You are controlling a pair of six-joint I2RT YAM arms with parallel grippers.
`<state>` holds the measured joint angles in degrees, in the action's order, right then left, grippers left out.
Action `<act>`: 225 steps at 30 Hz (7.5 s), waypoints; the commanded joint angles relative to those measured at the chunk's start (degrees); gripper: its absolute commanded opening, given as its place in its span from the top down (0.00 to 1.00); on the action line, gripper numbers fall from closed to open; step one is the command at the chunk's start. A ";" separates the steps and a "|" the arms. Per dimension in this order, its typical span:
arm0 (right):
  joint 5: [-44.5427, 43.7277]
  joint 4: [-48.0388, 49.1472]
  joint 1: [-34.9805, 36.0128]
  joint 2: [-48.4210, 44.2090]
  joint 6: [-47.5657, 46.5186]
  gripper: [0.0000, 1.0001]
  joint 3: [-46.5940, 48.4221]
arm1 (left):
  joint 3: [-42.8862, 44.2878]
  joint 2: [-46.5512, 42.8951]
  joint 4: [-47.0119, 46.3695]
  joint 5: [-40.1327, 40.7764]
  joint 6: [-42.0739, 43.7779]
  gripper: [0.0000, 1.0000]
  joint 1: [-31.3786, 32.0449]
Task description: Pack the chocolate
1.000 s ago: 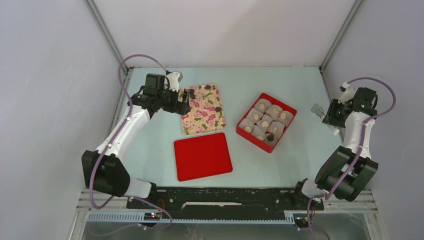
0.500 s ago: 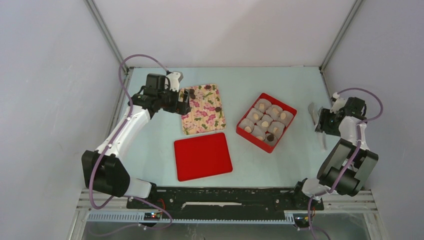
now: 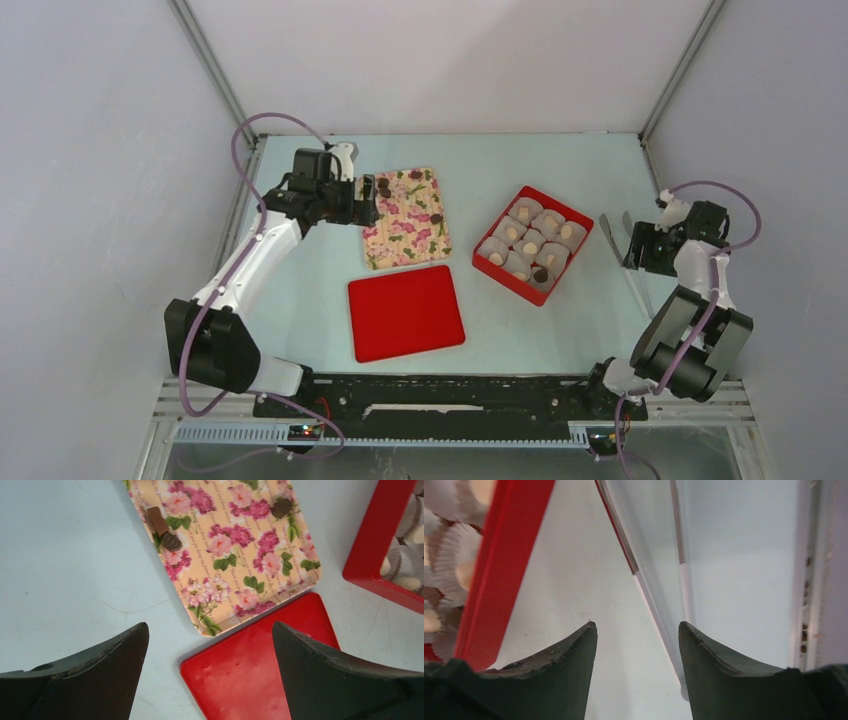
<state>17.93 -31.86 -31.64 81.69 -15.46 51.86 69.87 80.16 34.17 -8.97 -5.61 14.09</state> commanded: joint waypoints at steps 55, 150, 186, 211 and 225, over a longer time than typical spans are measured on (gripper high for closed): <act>10.47 -7.84 12.86 -5.41 1.05 0.35 8.96 | -1.10 16.49 -1.19 17.01 2.49 0.52 -22.72; 2.27 -10.07 34.47 2.45 23.23 0.61 14.83 | -12.39 3.22 10.15 -14.07 47.36 0.44 6.20; 3.58 -9.51 29.62 -1.45 18.45 0.61 16.57 | -10.00 18.21 3.63 -4.55 42.39 0.95 14.92; 27.74 -11.96 50.33 3.23 3.05 0.36 28.61 | -6.79 -9.70 5.15 -15.96 42.52 1.00 8.06; 29.86 -10.80 59.43 18.35 1.83 0.35 39.51 | -8.45 -14.39 -5.25 -16.55 36.21 1.00 6.62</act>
<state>44.58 -43.72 27.11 98.00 -13.72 87.02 59.44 67.85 35.79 -22.92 35.38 21.45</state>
